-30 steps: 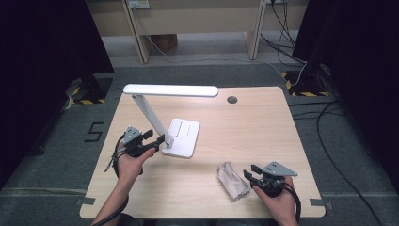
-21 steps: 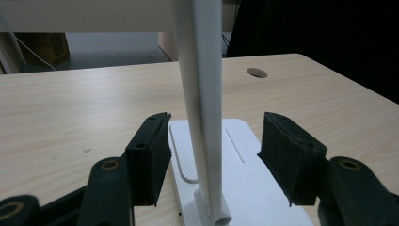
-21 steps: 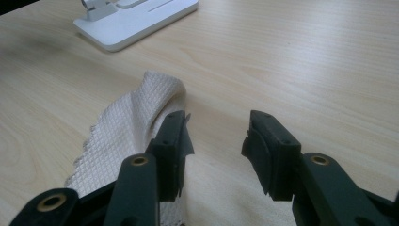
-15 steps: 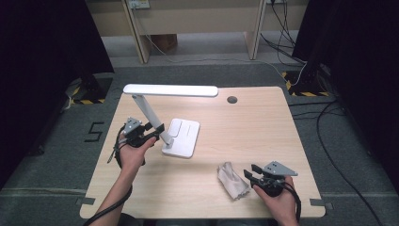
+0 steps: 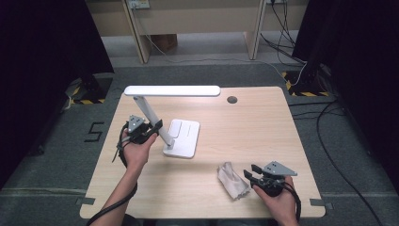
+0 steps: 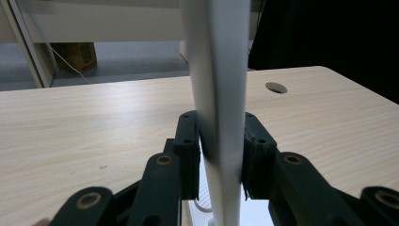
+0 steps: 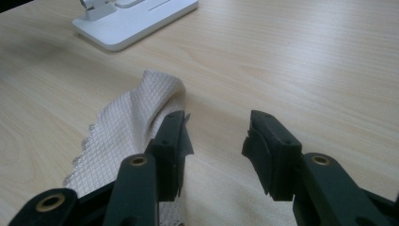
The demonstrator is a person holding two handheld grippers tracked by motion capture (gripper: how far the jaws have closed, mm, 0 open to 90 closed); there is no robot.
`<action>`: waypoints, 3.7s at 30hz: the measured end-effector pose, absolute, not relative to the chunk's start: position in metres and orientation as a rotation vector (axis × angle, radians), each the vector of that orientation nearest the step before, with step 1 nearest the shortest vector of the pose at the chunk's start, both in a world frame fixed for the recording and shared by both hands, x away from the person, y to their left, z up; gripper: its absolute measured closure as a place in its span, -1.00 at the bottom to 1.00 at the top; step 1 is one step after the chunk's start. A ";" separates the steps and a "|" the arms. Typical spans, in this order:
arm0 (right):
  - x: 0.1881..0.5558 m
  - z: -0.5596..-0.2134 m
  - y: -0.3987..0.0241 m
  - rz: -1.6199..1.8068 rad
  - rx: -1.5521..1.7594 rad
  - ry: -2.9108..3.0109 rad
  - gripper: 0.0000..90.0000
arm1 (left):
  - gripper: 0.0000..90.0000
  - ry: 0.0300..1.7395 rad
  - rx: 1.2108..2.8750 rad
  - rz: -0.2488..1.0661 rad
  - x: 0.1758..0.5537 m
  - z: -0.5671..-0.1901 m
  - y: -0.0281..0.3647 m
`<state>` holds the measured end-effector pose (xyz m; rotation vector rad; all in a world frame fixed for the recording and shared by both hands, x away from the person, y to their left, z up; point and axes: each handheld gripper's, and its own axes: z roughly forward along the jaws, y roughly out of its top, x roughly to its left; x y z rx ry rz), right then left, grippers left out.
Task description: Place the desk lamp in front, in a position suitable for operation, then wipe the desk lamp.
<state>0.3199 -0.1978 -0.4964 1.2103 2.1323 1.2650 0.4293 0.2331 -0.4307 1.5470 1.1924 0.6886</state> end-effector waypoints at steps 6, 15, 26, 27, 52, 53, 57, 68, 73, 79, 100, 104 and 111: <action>0.319 -0.496 -0.197 1.264 1.210 2.134 0.27 | 0.56 1.201 1.552 0.704 0.417 -0.430 0.221; 0.319 -0.496 -0.197 1.260 1.201 2.137 0.27 | 0.55 1.220 1.548 0.715 0.401 -0.429 0.207; 0.318 -0.495 -0.195 1.260 1.199 2.141 0.27 | 0.52 1.211 1.555 0.707 0.382 -0.428 0.194; 0.318 -0.495 -0.195 1.258 1.199 2.142 0.27 | 0.52 1.208 1.556 0.706 0.381 -0.429 0.194; 0.318 -0.496 -0.194 1.257 1.195 2.146 0.26 | 0.50 1.150 1.591 0.687 0.363 -0.429 0.177; 0.318 -0.496 -0.194 1.256 1.194 2.148 0.26 | 0.50 1.148 1.594 0.687 0.362 -0.429 0.176; 0.318 -0.496 -0.194 1.256 1.193 2.147 0.26 | 0.50 1.144 1.600 0.687 0.363 -0.428 0.176; 0.318 -0.496 -0.193 1.257 1.197 2.146 0.26 | 0.47 1.126 1.598 0.673 0.363 -0.429 0.178; 0.318 -0.496 -0.197 1.267 1.210 2.129 0.25 | 0.22 1.062 1.569 0.647 0.352 -0.427 0.186; 0.320 -0.497 -0.203 1.275 1.236 2.106 0.24 | 0.10 1.032 1.551 0.631 0.328 -0.434 0.203; 0.322 -0.495 -0.202 1.282 1.236 2.111 0.23 | -0.09 1.126 1.590 0.535 0.318 -0.475 0.222; 0.323 -0.492 -0.202 1.298 1.228 2.139 0.27 | -0.10 1.116 1.627 0.512 0.320 -0.479 0.217; 0.323 -0.484 -0.194 1.286 1.201 2.211 0.35 | -0.10 1.110 1.658 0.486 0.318 -0.485 0.215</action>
